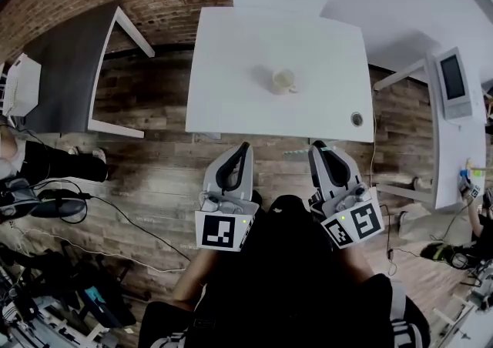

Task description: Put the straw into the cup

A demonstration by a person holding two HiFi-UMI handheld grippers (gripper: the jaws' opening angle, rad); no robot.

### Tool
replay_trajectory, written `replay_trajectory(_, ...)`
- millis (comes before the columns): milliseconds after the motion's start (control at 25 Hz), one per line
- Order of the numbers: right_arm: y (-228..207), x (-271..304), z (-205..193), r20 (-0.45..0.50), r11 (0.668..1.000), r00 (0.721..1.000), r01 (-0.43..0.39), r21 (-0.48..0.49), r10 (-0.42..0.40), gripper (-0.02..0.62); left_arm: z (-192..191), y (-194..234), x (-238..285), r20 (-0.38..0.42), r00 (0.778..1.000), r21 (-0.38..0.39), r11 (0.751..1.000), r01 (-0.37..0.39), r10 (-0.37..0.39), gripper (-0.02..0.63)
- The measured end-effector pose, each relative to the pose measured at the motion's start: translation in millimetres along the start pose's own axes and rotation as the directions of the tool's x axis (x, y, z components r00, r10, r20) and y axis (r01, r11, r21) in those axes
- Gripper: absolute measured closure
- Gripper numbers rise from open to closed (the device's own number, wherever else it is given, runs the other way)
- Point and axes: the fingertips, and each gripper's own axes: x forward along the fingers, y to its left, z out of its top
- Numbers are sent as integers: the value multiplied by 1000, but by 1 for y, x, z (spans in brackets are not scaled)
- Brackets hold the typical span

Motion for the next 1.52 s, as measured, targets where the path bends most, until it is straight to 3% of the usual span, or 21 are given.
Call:
replay_trajectory(400, -11, 45, 0, -17, 998, 998, 61, 15, -61, 572, -1, 34, 29, -22, 999, -29, 999, 40, -40, 603)
replay_trajectory(1160, -114, 131, -31, -65, 992, 996, 74, 99, -68, 572, -32, 53, 144, -89, 995, -20, 999, 33, -34, 603)
replay_trajectory(1320, -139, 149, -43, -93, 990, 992, 95, 105, -85, 572, -50, 50, 164, -130, 991, 61, 997, 40, -32, 603)
replay_trajectory(1520, -169, 169, -61, -113, 984, 987, 125, 128, -111, 572, -73, 52, 193, -173, 983, 4, 998, 68, -67, 603)
